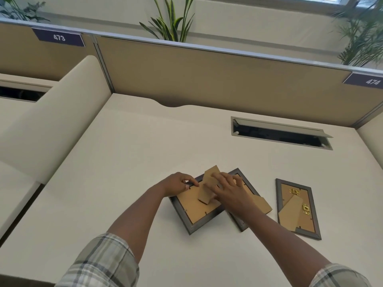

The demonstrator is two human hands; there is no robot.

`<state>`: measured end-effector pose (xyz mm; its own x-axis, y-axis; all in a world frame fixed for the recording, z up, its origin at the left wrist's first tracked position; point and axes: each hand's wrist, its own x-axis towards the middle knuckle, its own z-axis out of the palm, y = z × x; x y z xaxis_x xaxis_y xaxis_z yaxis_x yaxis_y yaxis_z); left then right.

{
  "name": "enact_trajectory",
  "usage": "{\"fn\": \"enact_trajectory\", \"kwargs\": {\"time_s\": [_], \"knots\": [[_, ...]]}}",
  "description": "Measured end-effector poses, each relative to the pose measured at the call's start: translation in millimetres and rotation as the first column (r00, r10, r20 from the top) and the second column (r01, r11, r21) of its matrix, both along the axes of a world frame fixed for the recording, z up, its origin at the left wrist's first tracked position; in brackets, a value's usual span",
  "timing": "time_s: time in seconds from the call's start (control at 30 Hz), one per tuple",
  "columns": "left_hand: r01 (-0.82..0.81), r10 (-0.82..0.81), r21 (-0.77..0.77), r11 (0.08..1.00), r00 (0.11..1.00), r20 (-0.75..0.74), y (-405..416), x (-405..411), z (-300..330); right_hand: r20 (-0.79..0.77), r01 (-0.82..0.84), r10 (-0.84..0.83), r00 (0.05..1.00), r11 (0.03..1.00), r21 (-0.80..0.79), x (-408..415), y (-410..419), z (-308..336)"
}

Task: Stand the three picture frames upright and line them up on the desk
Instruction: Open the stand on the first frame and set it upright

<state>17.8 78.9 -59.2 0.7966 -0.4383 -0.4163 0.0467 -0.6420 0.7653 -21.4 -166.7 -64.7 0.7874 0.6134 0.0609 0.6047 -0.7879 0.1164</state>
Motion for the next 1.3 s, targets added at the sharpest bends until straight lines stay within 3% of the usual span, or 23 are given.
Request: {"fn": "enact_trajectory", "kwargs": {"time_s": [0.13, 0.27, 0.37, 0.5, 0.57, 0.7, 0.8, 0.93, 1.07, 1.13, 1.3], "knots": [[-0.096, 0.095, -0.044, 0.994, 0.995, -0.024, 1, -3, 10, -0.150, 0.228, -0.189, 0.970, 0.920, 0.319, 1, 9, 5], [-0.226, 0.224, -0.078, 0.971, 0.974, -0.034, -3, -10, 16, -0.416, 0.437, -0.234, 0.879, 0.744, 0.505, 1, 23, 10], [-0.293, 0.293, -0.067, 0.954, 0.956, -0.013, -1, -14, 19, -0.552, 0.513, -0.154, 0.820, 0.626, 0.587, 2, 23, 10], [-0.377, 0.376, -0.047, 0.925, 0.926, -0.031, 3, -19, 26, -0.713, 0.594, 0.097, 0.694, 0.482, 0.644, -2, 17, 15], [-0.410, 0.409, -0.015, 0.912, 0.911, -0.062, 5, -21, 28, -0.742, 0.570, 0.200, 0.640, 0.524, 0.633, -2, 11, 16], [-0.497, 0.496, 0.023, 0.868, 0.860, -0.118, 8, -24, 35, -0.733, 0.343, 0.196, 0.651, 0.785, 0.515, -2, 4, 14], [-0.567, 0.561, 0.028, 0.823, 0.805, -0.191, 8, -26, 42, -0.682, 0.264, 0.202, 0.703, 0.816, 0.514, 0, 10, 12], [-0.736, 0.636, -0.085, 0.671, 0.631, -0.445, 12, -33, 50, -0.642, 0.341, 0.266, 0.719, 0.671, 0.659, 6, 18, 16], [-0.853, 0.623, -0.267, 0.449, 0.512, -0.591, 13, -33, 55, -0.705, 0.524, 0.284, 0.649, 0.504, 0.686, 15, 29, 26], [-0.883, 0.655, -0.304, 0.356, 0.468, -0.593, 9, -30, 54, -0.731, 0.593, 0.294, 0.616, 0.439, 0.675, 20, 33, 30], [-0.912, 0.764, -0.329, 0.244, 0.390, -0.514, 0, -26, 49, -0.787, 0.678, 0.293, 0.543, 0.400, 0.617, 30, 43, 35]]}}
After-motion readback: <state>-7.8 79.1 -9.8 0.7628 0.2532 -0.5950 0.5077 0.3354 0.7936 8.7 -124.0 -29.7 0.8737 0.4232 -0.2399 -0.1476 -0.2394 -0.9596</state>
